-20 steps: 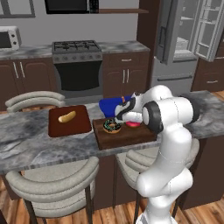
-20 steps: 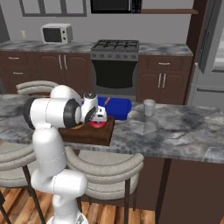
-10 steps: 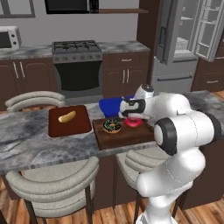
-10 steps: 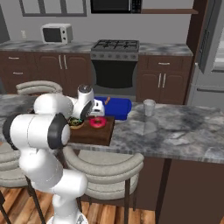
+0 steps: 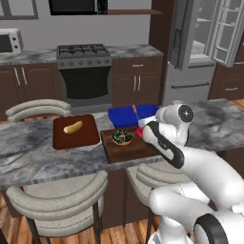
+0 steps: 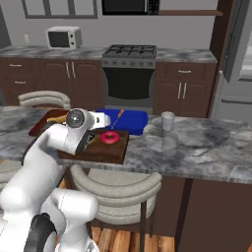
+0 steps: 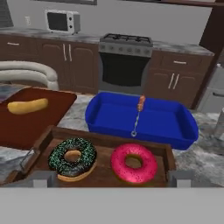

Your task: Take the donuts from the fridge and place them on the empty tray on the dining counter.

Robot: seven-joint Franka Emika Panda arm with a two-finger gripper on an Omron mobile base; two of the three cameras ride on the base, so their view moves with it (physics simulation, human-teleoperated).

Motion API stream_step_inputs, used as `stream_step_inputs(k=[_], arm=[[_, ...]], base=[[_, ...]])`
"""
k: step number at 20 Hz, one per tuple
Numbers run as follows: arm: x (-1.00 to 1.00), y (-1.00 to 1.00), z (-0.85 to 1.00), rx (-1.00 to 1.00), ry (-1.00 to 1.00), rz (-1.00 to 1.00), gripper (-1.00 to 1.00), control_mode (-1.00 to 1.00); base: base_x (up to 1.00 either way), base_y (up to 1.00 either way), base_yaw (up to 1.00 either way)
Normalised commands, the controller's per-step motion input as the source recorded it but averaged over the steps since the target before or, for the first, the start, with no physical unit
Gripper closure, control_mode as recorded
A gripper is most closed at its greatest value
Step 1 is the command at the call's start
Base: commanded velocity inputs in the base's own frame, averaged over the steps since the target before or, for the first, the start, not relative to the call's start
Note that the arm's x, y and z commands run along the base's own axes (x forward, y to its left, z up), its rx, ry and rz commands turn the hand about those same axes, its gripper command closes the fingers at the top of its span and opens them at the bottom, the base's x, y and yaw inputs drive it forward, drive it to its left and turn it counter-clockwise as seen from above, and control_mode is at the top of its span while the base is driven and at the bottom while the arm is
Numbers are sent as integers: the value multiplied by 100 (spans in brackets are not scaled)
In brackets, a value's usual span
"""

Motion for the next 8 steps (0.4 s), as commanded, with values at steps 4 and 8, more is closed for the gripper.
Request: stream_step_inputs(k=[4, 8], arm=[[-100, -8, 100, 0, -25, 0, -100, -100], [-95, -30, 92, 0, -17, 0, -100, -100]], base=[[0, 0, 0], [0, 0, 0]])
